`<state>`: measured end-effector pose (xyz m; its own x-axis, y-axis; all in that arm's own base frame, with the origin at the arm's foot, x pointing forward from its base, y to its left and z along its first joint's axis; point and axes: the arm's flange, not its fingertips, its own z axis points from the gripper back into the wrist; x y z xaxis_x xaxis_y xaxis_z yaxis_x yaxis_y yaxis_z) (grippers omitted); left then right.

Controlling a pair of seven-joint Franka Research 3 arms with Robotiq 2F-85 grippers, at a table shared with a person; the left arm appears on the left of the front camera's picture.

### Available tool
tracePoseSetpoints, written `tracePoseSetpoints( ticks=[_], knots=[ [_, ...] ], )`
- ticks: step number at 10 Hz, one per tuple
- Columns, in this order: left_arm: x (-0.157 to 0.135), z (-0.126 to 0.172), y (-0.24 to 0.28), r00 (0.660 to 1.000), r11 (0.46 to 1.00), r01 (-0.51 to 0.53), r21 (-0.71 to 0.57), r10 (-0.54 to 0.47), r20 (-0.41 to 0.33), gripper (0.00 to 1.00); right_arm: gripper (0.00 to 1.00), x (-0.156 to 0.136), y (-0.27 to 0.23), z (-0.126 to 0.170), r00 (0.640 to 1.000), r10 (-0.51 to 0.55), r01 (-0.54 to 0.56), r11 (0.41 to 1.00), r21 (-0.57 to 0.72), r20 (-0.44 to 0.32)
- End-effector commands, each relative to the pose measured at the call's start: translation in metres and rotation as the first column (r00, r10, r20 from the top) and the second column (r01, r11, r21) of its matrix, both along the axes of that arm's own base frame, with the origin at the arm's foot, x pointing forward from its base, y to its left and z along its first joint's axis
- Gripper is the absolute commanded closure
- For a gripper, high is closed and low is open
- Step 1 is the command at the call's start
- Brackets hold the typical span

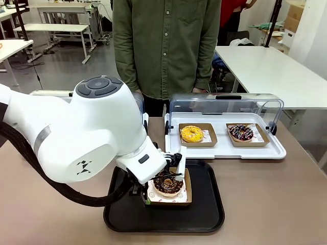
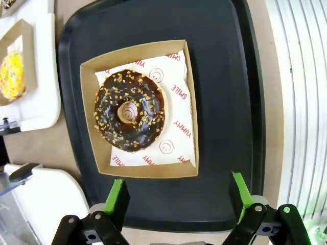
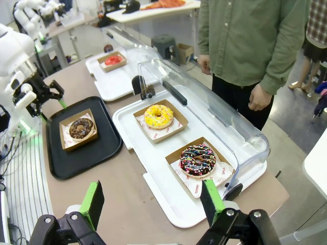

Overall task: Move the second donut from the left to the tray.
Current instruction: Pick up the Paper togo box containing the Donut indicated by the person and place it on the Handle tray.

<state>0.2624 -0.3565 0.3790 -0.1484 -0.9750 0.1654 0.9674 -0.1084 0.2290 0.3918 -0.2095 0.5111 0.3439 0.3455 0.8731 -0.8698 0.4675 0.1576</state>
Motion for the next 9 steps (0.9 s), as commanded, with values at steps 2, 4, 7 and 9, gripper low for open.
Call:
tracePoseSetpoints(
  ticks=[2, 4, 7, 9],
  knots=[
    [0.0006, -0.0023, -0.0004, 1.000, 1.000, -0.005, -0.003, 0.005, 0.000, 0.00, 0.00, -0.0006, 0.0034, 0.0014, 1.000, -0.003, 0.002, 1.000, 0.018, 0.021],
    [0.0006, -0.0023, -0.0004, 1.000, 1.000, -0.005, -0.003, 0.005, 0.000, 0.00, 0.00, -0.0006, 0.0034, 0.0014, 1.000, -0.003, 0.002, 1.000, 0.018, 0.021],
    [0.0006, -0.0023, -0.0004, 1.000, 1.000, -0.005, -0.003, 0.005, 0.000, 0.00, 0.00, -0.0006, 0.0034, 0.0014, 1.000, -0.003, 0.002, 1.000, 0.018, 0.021],
    [0.0006, -0.0023, -0.0004, 1.000, 1.000, -0.005, -0.003, 0.005, 0.000, 0.00, 0.00, -0.0006, 0.0034, 0.0014, 1.000, -0.003, 0.002, 1.000, 0.018, 0.021]
  ],
)
